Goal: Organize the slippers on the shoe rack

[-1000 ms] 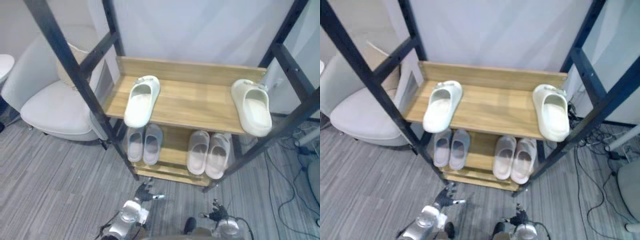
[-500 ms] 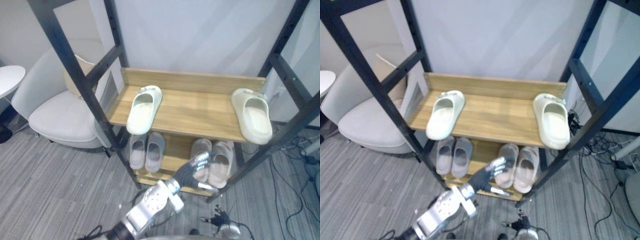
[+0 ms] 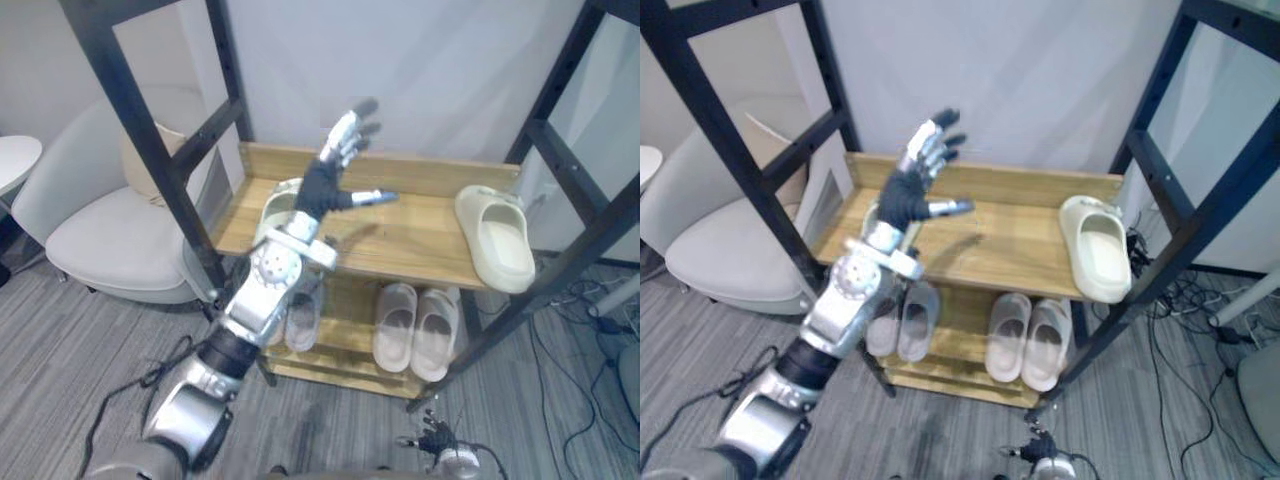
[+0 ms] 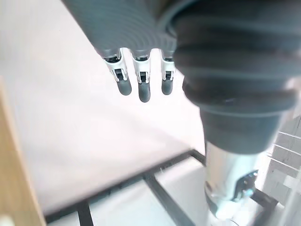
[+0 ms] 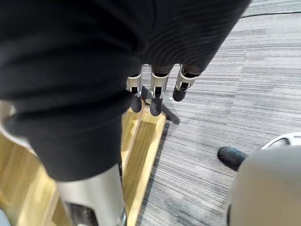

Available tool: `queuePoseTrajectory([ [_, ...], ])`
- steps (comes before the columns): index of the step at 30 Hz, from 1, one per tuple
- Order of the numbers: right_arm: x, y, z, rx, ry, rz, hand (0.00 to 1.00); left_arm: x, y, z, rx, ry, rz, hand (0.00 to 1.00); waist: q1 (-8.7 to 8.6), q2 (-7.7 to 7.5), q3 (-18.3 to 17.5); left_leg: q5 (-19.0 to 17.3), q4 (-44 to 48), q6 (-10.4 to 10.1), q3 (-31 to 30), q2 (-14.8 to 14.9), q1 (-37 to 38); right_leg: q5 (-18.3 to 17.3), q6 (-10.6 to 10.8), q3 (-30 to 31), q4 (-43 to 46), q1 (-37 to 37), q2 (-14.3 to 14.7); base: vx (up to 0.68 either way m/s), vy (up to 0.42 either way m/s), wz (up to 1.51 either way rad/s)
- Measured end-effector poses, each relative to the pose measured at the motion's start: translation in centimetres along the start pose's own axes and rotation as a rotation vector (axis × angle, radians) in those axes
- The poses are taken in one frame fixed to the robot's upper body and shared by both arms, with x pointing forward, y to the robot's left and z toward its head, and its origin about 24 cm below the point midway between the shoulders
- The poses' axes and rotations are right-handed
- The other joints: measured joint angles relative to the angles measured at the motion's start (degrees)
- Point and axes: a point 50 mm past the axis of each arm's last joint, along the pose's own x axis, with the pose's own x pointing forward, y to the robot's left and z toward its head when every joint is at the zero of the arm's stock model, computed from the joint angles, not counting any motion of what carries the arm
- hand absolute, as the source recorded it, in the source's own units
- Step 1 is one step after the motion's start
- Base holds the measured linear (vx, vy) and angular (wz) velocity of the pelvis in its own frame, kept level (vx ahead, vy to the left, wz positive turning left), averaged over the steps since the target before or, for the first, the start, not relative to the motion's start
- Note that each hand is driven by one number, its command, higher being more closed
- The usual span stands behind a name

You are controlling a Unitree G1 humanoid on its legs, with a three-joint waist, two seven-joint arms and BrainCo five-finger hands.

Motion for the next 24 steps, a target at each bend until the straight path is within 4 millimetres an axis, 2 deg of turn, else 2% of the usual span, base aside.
queuePoseTrajectory([
  [1, 0.0, 0.0, 0.0, 0.0, 0.0, 0.0, 0.0, 0.0, 0.1, 0.0, 0.005, 0.001, 0.002, 0.0, 0.0, -0.02, 0.0, 0.0, 0.0, 0.0, 0.0, 0.0, 0.0, 0.1, -0.1, 0.0, 0.0, -0.1, 0.0, 0.05, 0.003, -0.01],
  [2, 0.0, -0.3, -0.2, -0.002, 0.008, -0.007, 0.0, 0.3, 1.6, -0.3, 0.057, 0.022, 0.037, 0.0, -0.24, -0.16, 0.1, 0.0, 0.4, 0.0, 0.0, 0.0, -0.6, 0.3, -0.5, 0.1, 0.2, -0.5, 0.0, 0.0, 0.0, 0.0],
  [3, 0.0, -0.4, -0.3, -0.003, 0.013, -0.008, 0.0, 0.4, 2.1, -0.3, 0.069, 0.028, 0.047, 0.0, -0.31, -0.2, 0.1, 0.0, 0.4, 0.0, -0.1, 0.0, -0.7, 0.3, -0.5, 0.1, 0.2, -0.6, 0.0, 0.04, 0.003, 0.01],
  [5, -0.1, -0.7, -0.7, -0.006, 0.028, -0.011, 0.0, 0.0, 4.4, -1.1, 0.148, 0.083, 0.087, 0.0, -0.78, -0.2, 0.2, 0.0, 0.3, 0.0, -0.1, 0.0, -0.8, 0.4, -0.8, 0.0, -0.1, -0.7, 0.1, 0.04, 0.002, 0.0],
  [10, -0.3, -0.9, -1.4, -0.01, 0.049, -0.008, 0.0, -0.4, 7.8, -2.0, 0.282, 0.172, 0.133, 0.0, -0.87, -0.14, 0.6, 0.0, 0.3, 0.0, -0.1, -0.1, -1.1, 0.5, -0.9, 0.0, -0.4, -1.0, 0.1, 0.01, 0.001, 0.0],
  [19, -0.4, -1.3, -1.5, -0.016, 0.052, -0.011, 0.0, -0.8, 11.7, -1.3, 0.477, 0.225, 0.171, 0.0, -0.95, 0.56, 2.5, 0.0, 0.3, 0.0, -0.1, -0.2, -2.0, 1.0, -1.0, -0.1, -1.8, -1.3, 0.3, 0.0, 0.0, 0.0],
  [24, -0.4, -1.3, -1.7, -0.016, 0.056, -0.011, 0.0, -1.2, 12.8, -1.4, 0.54, 0.262, 0.169, 0.0, -0.97, 0.59, 2.6, -0.1, 0.1, 0.0, 0.0, -0.3, -2.1, 1.3, -1.0, 0.1, -2.5, -1.3, 0.3, 0.02, 0.002, -0.01],
])
